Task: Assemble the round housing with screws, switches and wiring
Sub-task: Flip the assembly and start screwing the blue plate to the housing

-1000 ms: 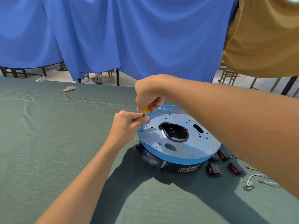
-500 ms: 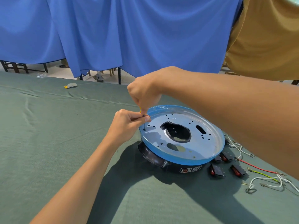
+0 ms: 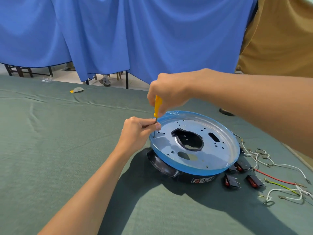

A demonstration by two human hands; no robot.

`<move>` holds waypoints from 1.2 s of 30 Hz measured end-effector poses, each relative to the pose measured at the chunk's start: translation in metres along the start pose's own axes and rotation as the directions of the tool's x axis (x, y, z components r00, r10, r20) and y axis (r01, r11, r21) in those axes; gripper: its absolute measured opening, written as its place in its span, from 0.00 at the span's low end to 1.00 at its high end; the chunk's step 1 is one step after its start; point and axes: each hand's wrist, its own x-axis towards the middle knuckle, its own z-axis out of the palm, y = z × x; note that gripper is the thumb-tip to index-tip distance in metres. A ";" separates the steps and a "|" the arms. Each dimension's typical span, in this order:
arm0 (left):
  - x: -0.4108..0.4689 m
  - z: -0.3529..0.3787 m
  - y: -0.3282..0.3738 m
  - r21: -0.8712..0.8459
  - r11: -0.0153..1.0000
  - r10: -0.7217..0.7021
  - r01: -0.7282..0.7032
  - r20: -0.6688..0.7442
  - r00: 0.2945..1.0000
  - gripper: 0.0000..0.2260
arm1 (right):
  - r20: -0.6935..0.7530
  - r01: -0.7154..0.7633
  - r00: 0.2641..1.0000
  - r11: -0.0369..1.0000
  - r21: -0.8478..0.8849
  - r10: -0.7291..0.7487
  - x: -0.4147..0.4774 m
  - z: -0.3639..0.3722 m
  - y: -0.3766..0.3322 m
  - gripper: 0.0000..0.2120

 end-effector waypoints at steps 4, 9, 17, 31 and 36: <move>0.000 -0.001 -0.002 -0.017 1.000 0.024 -0.024 0.004 1.000 0.04 | 0.011 0.140 0.990 0.987 -0.075 -0.140 0.001 -0.003 -0.008 0.06; -0.003 0.002 0.000 -0.014 0.999 0.040 -0.041 -0.044 0.998 0.05 | 0.018 -0.030 0.999 0.998 -0.051 0.031 0.014 0.003 -0.016 0.17; -0.002 0.003 -0.002 0.012 0.999 0.053 -0.053 -0.014 0.998 0.04 | 0.223 -0.213 0.957 0.972 0.099 0.187 0.015 -0.003 -0.012 0.19; 0.000 0.003 -0.003 0.045 0.996 0.073 -0.074 0.009 0.997 0.05 | 0.053 -0.236 0.971 0.969 0.069 0.232 0.016 0.007 -0.027 0.14; -0.001 0.003 -0.004 0.040 0.996 0.076 -0.076 -0.001 0.997 0.06 | 0.088 -0.118 0.990 0.987 0.113 0.108 0.005 -0.001 -0.022 0.07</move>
